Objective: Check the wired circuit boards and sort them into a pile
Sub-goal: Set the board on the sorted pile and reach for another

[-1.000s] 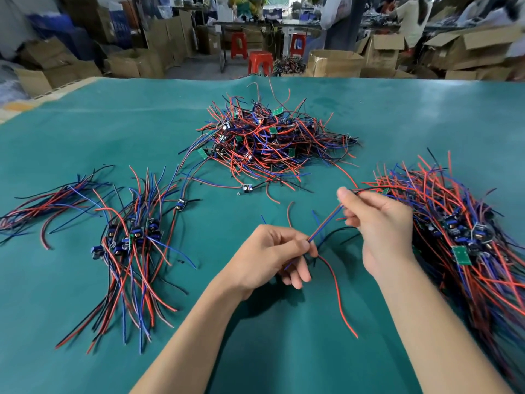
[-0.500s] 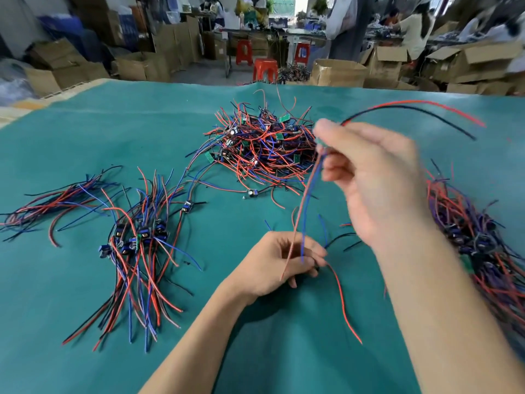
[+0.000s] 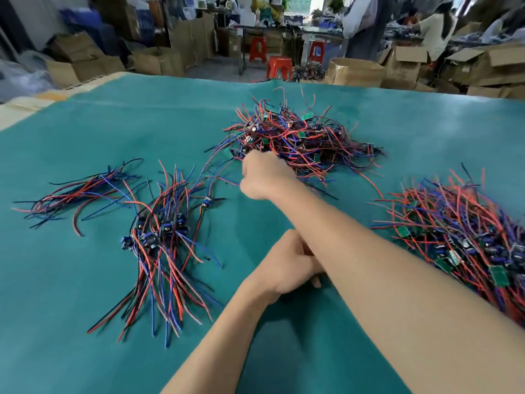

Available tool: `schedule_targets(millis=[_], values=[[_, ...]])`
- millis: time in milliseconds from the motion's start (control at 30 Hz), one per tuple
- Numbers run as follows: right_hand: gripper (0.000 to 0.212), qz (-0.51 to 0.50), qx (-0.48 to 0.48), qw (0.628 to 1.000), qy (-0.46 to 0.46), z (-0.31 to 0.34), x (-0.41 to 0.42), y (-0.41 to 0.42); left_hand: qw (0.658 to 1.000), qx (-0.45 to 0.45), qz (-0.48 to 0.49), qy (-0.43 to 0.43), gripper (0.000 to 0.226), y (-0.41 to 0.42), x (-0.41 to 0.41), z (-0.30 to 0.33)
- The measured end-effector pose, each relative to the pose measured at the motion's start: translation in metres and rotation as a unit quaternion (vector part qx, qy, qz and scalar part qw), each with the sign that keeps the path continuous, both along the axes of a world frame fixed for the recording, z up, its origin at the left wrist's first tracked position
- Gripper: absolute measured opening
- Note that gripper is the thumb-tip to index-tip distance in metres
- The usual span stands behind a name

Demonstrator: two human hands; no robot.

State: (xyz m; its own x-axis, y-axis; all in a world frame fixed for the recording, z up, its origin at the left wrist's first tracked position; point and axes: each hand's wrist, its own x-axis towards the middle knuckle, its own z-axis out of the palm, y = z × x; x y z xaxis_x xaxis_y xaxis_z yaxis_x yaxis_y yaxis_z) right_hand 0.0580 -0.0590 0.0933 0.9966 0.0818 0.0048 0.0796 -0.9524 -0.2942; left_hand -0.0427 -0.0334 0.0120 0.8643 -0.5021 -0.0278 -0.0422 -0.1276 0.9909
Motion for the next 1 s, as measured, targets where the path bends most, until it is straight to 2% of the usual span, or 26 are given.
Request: schedule_targets(millis=[67,100,233,367,433,467,533,600,700,800,867,1000], values=[[0.042,-0.015,-0.045,0.999,0.016,-0.013,0.005,-0.025,1.000,-0.007,-0.016,0.000,0.007,-0.002,-0.002,0.004],[0.040,-0.013,-0.060,0.998,0.019,-0.020,0.005,-0.033,0.999,-0.021,-0.027,0.000,0.011,-0.003,-0.002,0.003],[0.019,0.004,-0.045,0.999,-0.030,-0.033,0.002,-0.052,0.998,-0.045,-0.035,0.011,0.018,-0.003,-0.005,0.005],[0.004,0.000,0.090,0.992,-0.087,-0.020,-0.012,-0.072,0.997,-0.066,-0.018,0.036,0.016,-0.002,-0.004,0.004],[0.004,-0.029,0.231,0.965,-0.121,-0.001,-0.025,-0.086,0.997,-0.069,-0.011,0.045,0.016,-0.002,-0.005,0.005],[0.006,-0.042,0.340,0.932,-0.115,0.012,-0.034,-0.096,0.996,-0.069,-0.010,0.047,0.017,-0.002,-0.005,0.006],[0.008,-0.049,0.560,0.824,-0.063,0.035,-0.054,-0.118,0.996,-0.069,-0.012,0.047,0.018,-0.002,-0.005,0.006],[0.013,-0.045,0.694,0.718,-0.006,0.045,-0.074,-0.142,0.996,-0.075,-0.012,0.052,0.019,-0.001,-0.006,0.008],[0.026,-0.026,0.786,0.616,0.048,0.041,-0.101,-0.164,0.995,-0.088,-0.007,0.054,0.021,0.000,-0.006,0.009],[0.030,0.013,0.832,0.547,0.094,0.017,-0.119,-0.171,0.994,-0.095,0.001,0.053,0.017,0.000,-0.007,0.010],[0.029,0.027,0.823,0.553,0.128,-0.006,-0.127,-0.165,0.993,-0.105,0.004,0.058,0.017,-0.001,-0.007,0.010],[0.029,-0.024,0.764,0.623,0.166,-0.042,-0.132,-0.144,0.986,-0.144,-0.010,0.081,0.032,-0.003,-0.007,0.010]])
